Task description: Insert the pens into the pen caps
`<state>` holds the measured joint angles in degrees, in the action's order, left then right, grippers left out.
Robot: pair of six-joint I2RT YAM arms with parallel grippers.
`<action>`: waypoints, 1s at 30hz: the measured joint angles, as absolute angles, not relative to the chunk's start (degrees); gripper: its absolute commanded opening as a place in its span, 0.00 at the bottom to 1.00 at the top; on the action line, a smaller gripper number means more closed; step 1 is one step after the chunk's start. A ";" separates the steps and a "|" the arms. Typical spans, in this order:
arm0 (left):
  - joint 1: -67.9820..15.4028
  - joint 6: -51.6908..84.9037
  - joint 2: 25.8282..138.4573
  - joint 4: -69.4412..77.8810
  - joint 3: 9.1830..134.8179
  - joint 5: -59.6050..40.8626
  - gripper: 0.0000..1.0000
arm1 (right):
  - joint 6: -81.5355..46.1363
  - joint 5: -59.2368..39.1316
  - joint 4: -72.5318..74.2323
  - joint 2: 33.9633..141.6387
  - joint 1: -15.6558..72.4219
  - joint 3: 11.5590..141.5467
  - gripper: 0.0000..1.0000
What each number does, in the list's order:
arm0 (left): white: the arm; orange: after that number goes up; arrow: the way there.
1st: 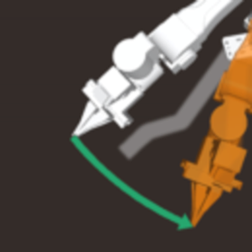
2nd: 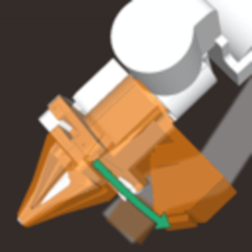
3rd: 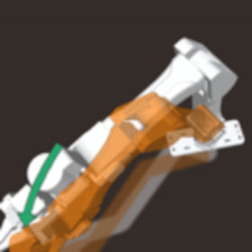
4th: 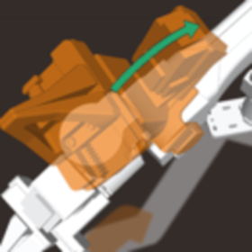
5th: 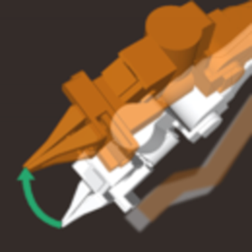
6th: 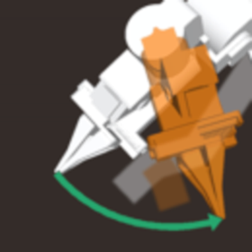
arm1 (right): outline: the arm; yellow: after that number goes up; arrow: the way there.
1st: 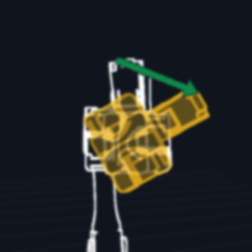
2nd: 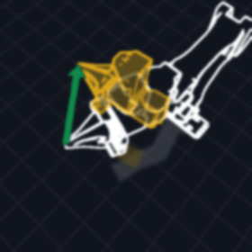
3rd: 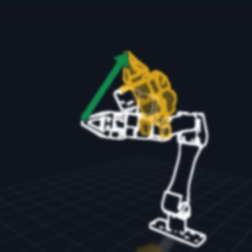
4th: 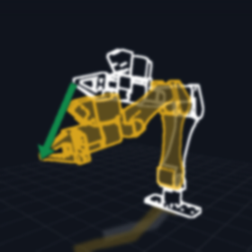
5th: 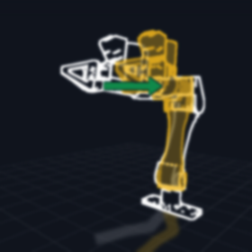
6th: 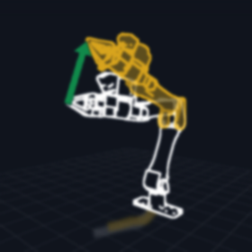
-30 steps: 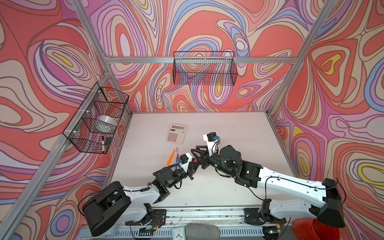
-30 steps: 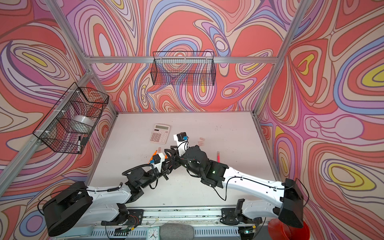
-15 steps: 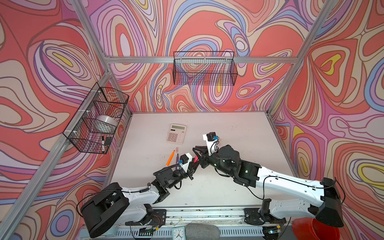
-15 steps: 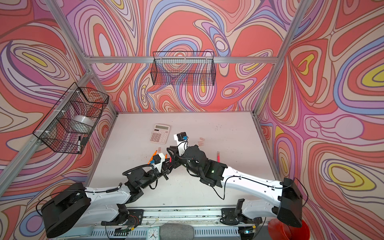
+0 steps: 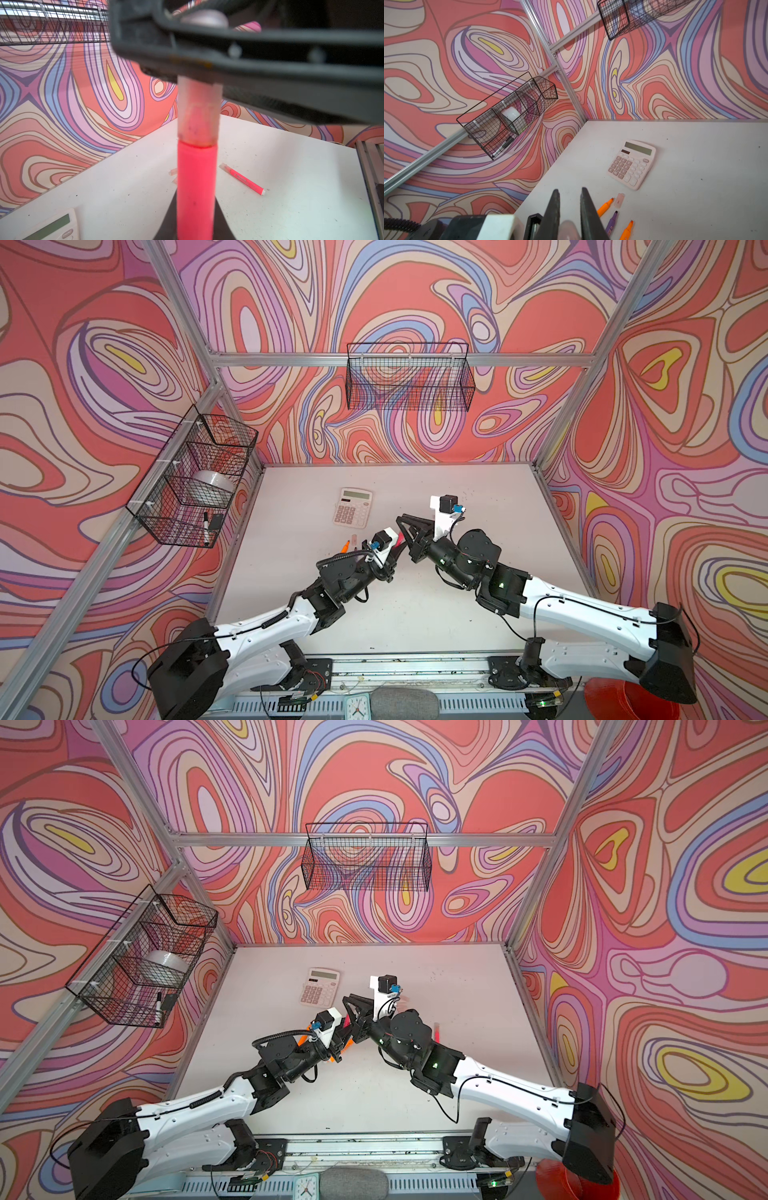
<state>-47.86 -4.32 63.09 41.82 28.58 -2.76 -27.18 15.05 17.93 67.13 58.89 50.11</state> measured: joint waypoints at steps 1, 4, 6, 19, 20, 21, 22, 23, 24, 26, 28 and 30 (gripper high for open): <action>-47.77 -4.38 62.81 39.64 30.04 -3.09 0.00 | -27.29 15.46 18.61 66.87 58.83 50.17 0.00; -47.51 -4.29 61.80 35.44 31.97 -3.92 0.00 | -27.55 15.92 19.38 66.81 58.85 50.28 0.00; -47.05 -3.86 61.39 31.66 33.26 -4.71 0.00 | -27.88 16.49 19.18 67.29 58.85 50.30 0.00; -44.73 0.30 62.04 25.93 34.81 -9.04 0.00 | -29.74 17.63 16.40 69.12 58.83 51.13 0.00; -44.51 0.45 62.13 27.31 34.02 -9.54 0.00 | -29.93 17.61 15.99 69.06 58.83 51.11 0.00; -44.23 0.71 62.30 29.10 33.08 -10.09 0.00 | -30.15 17.45 15.57 68.99 58.85 51.00 0.00; -43.83 0.97 62.74 32.32 31.51 -10.90 0.00 | -30.33 17.08 15.14 68.99 58.85 50.87 0.00; -43.46 1.37 63.31 35.27 30.24 -11.81 0.00 | -30.59 16.69 14.79 69.04 58.85 50.63 0.00; -42.98 1.72 64.10 37.85 28.95 -12.73 0.00 | -30.76 16.51 14.48 69.12 58.85 50.59 0.00; -42.02 2.26 65.34 41.45 27.44 -14.61 0.00 | -31.11 16.45 13.96 69.60 58.85 50.57 0.00; -40.88 2.55 65.95 42.74 27.27 -16.60 0.00 | -31.42 16.69 13.87 70.26 58.85 50.89 0.00; -40.25 2.57 65.98 44.14 27.27 -17.74 0.00 | -31.55 16.69 13.89 70.32 58.89 51.46 0.00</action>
